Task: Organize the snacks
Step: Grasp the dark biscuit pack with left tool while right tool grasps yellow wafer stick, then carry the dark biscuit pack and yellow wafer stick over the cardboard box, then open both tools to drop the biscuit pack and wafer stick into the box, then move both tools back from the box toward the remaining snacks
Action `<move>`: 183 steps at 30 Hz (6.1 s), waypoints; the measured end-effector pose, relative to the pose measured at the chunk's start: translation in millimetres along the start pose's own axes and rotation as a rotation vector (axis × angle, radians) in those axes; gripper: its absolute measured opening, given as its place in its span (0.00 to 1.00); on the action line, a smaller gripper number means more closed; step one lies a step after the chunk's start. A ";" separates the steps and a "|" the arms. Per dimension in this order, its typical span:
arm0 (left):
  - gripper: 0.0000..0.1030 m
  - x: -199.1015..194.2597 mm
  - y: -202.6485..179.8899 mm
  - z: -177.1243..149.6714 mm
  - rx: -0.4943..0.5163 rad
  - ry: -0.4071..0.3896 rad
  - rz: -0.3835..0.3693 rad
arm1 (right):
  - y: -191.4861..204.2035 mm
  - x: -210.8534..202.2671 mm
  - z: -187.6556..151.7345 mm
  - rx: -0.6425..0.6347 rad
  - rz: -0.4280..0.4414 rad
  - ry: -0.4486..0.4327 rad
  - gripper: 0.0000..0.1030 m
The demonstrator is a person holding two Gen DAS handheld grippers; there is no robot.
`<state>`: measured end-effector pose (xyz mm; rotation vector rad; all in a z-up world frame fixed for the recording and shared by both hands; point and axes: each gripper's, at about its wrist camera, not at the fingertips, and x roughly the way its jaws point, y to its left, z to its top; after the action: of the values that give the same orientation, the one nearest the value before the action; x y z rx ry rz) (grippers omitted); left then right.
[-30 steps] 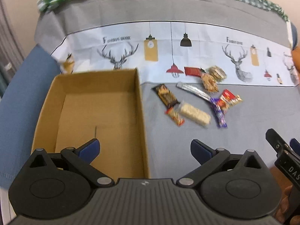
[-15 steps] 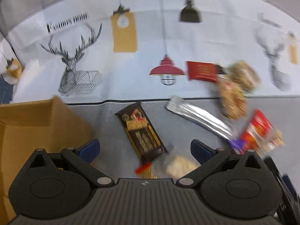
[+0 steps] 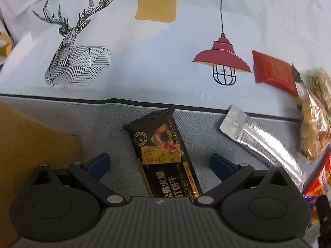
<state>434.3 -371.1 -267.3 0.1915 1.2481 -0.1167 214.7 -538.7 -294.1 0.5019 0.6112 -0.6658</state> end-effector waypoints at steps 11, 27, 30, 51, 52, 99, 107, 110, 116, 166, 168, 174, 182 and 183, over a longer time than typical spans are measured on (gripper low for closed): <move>0.41 -68.9 -6.0 -4.8 0.058 -0.161 -0.107 | -19.0 -20.1 8.5 0.057 -0.004 -0.117 0.09; 0.41 -275.2 79.1 -133.0 0.140 -0.405 -0.196 | -37.0 -131.6 30.9 0.116 0.130 -0.284 0.09; 0.41 -309.8 110.0 -176.5 0.141 -0.437 -0.185 | -32.2 -200.3 19.4 0.053 0.232 -0.341 0.09; 0.41 -365.9 262.5 -426.5 0.031 -0.449 -0.109 | 18.2 -463.4 -156.7 -0.430 0.584 -0.142 0.09; 0.41 -366.5 266.0 -428.1 0.020 -0.452 -0.117 | 20.9 -467.9 -158.5 -0.440 0.587 -0.148 0.09; 0.41 -329.0 322.6 -317.9 -0.093 -0.489 -0.141 | 130.1 -418.4 -149.9 -0.601 0.585 -0.084 0.09; 0.41 -283.1 324.2 -273.8 -0.090 -0.434 -0.126 | 178.4 -367.9 -142.0 -0.587 0.578 -0.058 0.09; 0.41 -264.4 323.7 -261.5 -0.085 -0.405 -0.119 | 192.0 -348.1 -141.0 -0.585 0.577 -0.045 0.09; 0.41 -232.2 321.4 -240.4 -0.087 -0.362 -0.114 | 212.9 -309.6 -144.7 -0.582 0.566 -0.001 0.09; 1.00 -365.4 291.5 -434.9 -0.085 -0.580 0.034 | 89.1 -479.0 -177.2 -0.655 0.631 -0.170 0.95; 1.00 -370.4 290.5 -438.6 -0.087 -0.589 0.035 | 84.9 -485.7 -177.1 -0.648 0.638 -0.187 0.96; 1.00 -379.7 288.2 -443.7 -0.080 -0.613 0.042 | 77.2 -499.7 -178.5 -0.641 0.655 -0.217 0.96; 1.00 -378.3 287.7 -443.9 -0.073 -0.610 0.042 | 75.1 -500.6 -176.9 -0.628 0.658 -0.218 0.96; 1.00 -377.7 287.7 -443.6 -0.072 -0.609 0.043 | 75.3 -499.9 -177.0 -0.626 0.657 -0.216 0.96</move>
<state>-41.5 -3.8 -20.5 0.1069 0.6396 -0.0838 -109.2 -174.1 -72.8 0.0225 0.3835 0.1092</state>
